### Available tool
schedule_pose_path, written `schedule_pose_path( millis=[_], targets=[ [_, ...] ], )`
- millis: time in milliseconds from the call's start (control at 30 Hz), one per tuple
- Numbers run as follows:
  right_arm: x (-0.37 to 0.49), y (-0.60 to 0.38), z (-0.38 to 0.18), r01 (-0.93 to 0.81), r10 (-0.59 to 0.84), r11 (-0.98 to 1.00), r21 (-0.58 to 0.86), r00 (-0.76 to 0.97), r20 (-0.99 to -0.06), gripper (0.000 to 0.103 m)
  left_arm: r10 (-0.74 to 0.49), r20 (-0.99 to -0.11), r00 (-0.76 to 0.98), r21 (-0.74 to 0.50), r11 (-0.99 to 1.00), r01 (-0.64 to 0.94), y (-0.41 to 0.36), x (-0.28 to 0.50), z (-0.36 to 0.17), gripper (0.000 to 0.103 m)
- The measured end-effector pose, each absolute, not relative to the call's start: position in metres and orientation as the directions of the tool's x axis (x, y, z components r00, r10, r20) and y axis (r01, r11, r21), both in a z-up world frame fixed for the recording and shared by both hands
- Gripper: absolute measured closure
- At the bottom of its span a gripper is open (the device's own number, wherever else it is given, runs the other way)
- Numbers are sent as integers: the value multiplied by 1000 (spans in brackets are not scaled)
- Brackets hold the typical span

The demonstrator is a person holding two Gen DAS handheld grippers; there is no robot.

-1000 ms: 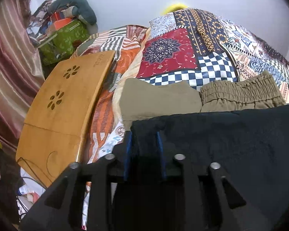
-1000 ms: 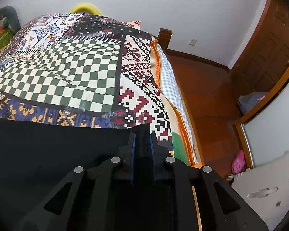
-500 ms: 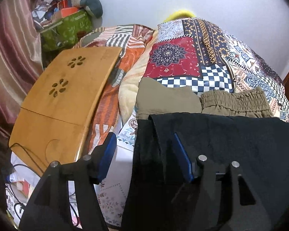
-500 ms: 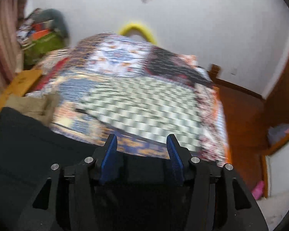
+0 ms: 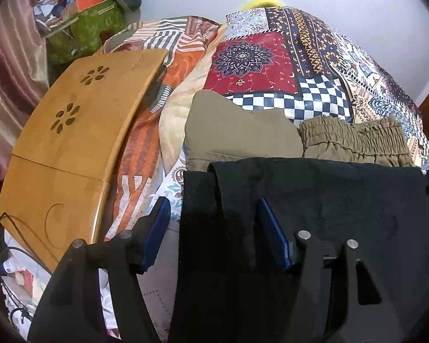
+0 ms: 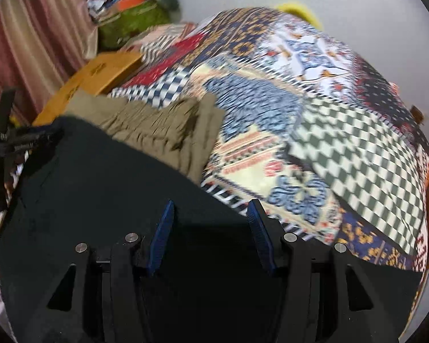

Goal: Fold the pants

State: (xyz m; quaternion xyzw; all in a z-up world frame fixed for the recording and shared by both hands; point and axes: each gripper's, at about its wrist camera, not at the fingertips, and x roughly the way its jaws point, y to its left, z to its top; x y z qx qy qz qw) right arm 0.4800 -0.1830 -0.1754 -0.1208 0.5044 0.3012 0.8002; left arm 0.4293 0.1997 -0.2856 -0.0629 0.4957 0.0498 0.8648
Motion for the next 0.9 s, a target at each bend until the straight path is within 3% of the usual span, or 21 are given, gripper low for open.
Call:
schedule_pose_path(
  millis=[100,200,333,433,500,633,700,900],
  targets=[
    [479,-177,-182,-631,350,768,108,272,-896,52,12,-861,509,-69,988,-140,200,430,-284,39],
    [487,-180,-187,-648,355,749,138,218,-909,38,20,-861,508,-58,989,-136,199,434,-283,39],
    [497,-188,-197,-614,400,753,235,144,-905,38,33,-865,501,-43,989,-139,196,439,-287,40],
    [494,-190,-198,-615,407,753,236,152,-901,39,19,-864,502,-57,989,-135,194,440,-289,52],
    [487,-188,-198,-627,404,748,220,166,-900,50,29,-859,511,-47,989,-137,191,439,-286,57],
    [476,-181,-193,-657,386,735,164,207,-899,61,61,-847,528,-3,993,-119,185,434,-279,72],
    [477,-178,-192,-660,418,723,204,182,-890,90,71,-843,534,9,993,-119,184,431,-276,75],
    [463,-170,-184,-676,383,730,99,284,-879,98,74,-827,558,5,992,-124,183,421,-260,84]
  ],
)
